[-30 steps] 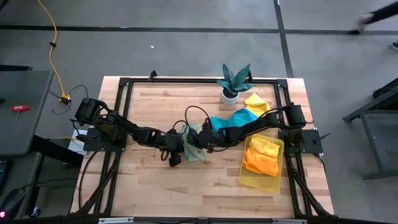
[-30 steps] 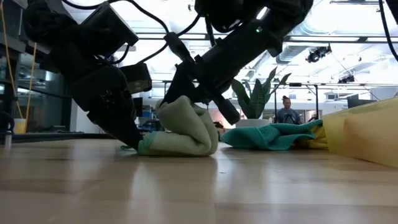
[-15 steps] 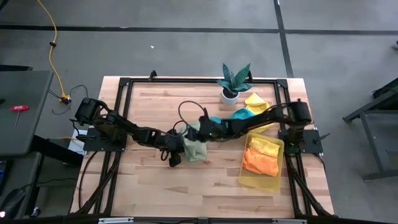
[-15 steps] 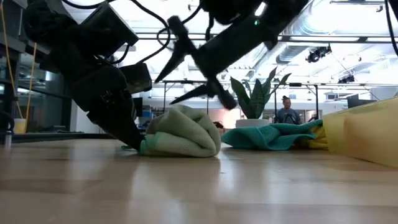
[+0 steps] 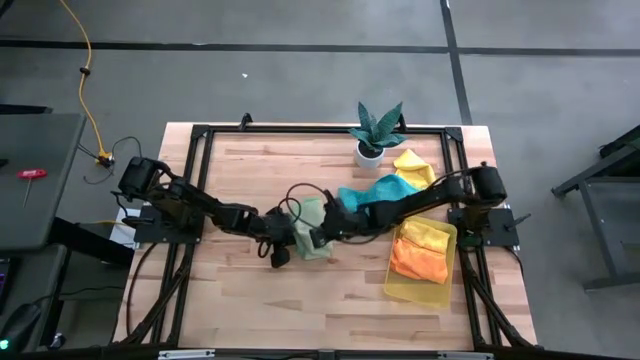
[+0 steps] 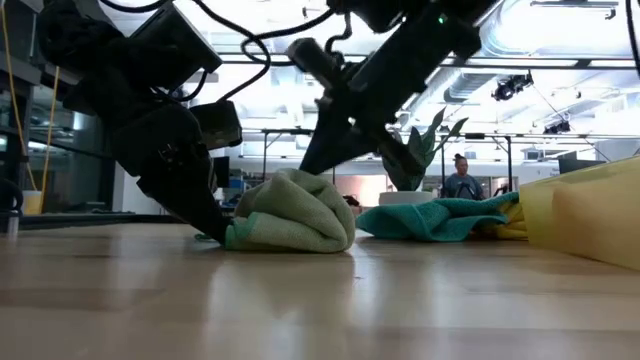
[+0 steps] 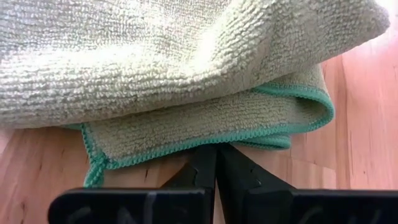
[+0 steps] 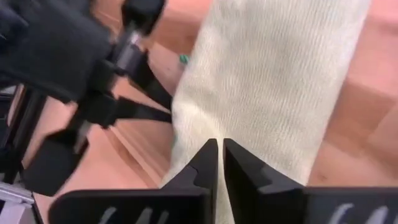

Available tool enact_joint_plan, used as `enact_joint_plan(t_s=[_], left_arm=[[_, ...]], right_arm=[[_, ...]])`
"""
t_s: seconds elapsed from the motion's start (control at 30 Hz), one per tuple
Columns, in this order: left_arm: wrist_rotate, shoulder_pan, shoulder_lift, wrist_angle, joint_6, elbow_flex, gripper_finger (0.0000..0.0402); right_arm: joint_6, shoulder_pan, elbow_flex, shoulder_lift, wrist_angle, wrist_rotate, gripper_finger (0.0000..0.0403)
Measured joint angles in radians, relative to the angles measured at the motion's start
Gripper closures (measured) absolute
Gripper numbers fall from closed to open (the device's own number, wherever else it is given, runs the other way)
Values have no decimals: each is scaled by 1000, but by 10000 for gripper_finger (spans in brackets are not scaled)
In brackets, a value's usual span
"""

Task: Fold microfiber towels
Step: Fold the light green microfiber cloth

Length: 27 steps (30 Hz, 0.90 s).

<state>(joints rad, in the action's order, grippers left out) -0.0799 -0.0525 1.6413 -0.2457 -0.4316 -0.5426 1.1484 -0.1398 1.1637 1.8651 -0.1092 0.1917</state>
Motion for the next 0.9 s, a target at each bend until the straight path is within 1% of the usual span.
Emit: enact_joint_plan(t_s=[0.1,0.2,0.27,0.4,0.57,0.77,0.9], left_arm=[[0,0,-1,1,-3,0,401],[-3,0,-1,3,-10,0,401],[-3,0,-2,3,-10,0,401],[-6,0,-3,3,-31,0,401],[-8,0,-3,3,-40,0,401],[-8,0,-3,3,-59,0,401],[14,0,-7,19,-55,-1,401]], right_arm=[[41,-12,0,39,21,0,375],[46,-29,0,56,46,0,391],[12,-48,0,55,94,-2,399],[-45,-78,0,50,143,-47,393],[-34,-99,0,80,125,-37,401],[21,-97,0,115,136,-43,398],[-31,-96,0,86,133,-66,398]])
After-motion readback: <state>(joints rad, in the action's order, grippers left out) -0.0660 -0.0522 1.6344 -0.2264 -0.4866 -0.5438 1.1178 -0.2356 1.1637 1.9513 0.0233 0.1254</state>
